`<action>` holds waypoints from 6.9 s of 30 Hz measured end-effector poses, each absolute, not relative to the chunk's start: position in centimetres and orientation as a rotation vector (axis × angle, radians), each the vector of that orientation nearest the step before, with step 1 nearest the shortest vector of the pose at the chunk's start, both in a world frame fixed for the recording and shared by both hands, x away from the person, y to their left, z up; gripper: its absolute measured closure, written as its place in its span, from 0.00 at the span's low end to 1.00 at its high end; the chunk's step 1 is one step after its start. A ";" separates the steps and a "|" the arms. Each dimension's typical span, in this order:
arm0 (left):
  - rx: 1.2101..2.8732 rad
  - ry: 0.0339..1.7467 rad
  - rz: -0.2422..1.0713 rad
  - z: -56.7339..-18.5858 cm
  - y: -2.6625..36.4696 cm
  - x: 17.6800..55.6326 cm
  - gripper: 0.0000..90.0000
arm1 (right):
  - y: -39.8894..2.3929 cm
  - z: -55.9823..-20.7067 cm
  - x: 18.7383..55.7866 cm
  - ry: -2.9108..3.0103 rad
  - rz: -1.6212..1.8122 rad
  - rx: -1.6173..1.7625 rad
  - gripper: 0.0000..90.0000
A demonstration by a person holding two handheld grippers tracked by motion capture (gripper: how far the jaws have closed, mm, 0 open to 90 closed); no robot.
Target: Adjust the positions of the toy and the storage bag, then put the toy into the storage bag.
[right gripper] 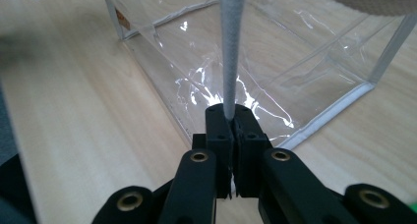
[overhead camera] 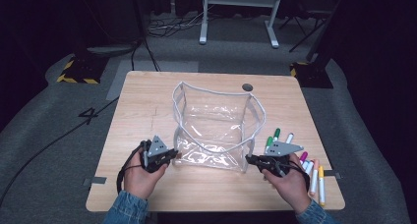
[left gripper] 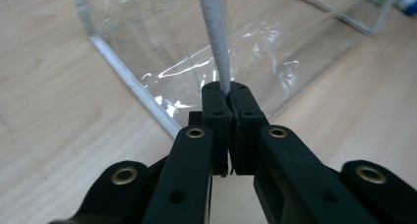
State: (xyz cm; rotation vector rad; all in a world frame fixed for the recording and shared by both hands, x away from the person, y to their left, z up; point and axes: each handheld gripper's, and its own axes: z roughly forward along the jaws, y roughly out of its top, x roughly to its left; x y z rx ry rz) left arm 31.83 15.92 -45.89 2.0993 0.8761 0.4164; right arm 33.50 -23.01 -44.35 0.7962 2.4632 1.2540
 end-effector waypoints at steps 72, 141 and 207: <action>2.128 1.034 0.572 -50.4 16.6 34.5 0.38 | -39.5 -45.6 28.2 2.177 1.065 1.307 0.53; 2.116 1.132 0.439 -51.8 16.5 35.2 0.24 | -37.7 -33.0 31.5 2.371 0.992 1.236 0.85; 2.107 1.146 0.433 -51.8 16.4 35.6 0.23 | -9.4 -36.0 33.3 3.127 0.275 0.308 0.85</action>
